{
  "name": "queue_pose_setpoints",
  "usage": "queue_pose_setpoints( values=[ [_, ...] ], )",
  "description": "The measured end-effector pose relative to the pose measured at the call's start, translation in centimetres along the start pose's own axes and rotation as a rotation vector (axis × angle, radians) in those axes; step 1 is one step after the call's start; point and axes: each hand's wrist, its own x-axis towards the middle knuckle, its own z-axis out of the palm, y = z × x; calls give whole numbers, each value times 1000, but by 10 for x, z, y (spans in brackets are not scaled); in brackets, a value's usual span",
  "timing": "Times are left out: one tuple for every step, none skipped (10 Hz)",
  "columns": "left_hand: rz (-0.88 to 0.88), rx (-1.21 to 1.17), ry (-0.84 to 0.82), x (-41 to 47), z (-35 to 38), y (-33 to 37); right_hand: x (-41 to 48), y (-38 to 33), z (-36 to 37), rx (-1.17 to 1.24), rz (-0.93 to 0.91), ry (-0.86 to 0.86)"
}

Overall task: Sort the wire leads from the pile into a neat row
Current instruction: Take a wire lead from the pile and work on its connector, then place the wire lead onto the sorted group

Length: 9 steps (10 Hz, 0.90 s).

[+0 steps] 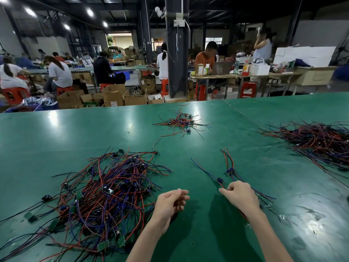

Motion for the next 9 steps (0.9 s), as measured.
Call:
queue_pose_setpoints(
  values=[
    [0, -5, -3, 0, 1, 0, -1, -2, 2, -85, -9, 83],
    [-2, -6, -2, 0, -1, 0, -2, -2, 3, -112, -28, 166],
    [-3, -1, -3, 2, -2, -1, 1, -2, 9, -3, -206, 283],
    [-7, -7, -5, 3, -2, -2, 5, -2, 21, 16, -411, 231],
    [-8, -10, -5, 3, -2, -2, 11, -1, 34, -135, -426, 152],
    [-3, -9, -5, 1, -2, -1, 18, -1, 40, -213, -379, 122],
    [-2, -7, 0, -1, -2, 0, 25, 1, 41, -268, -304, 89],
    [3, 2, 2, -2, -3, -1, 30, 5, 42, -287, -236, 40],
    [10, 10, 2, -4, -2, -1, 33, 9, 40, -310, -203, 40]
  ],
)
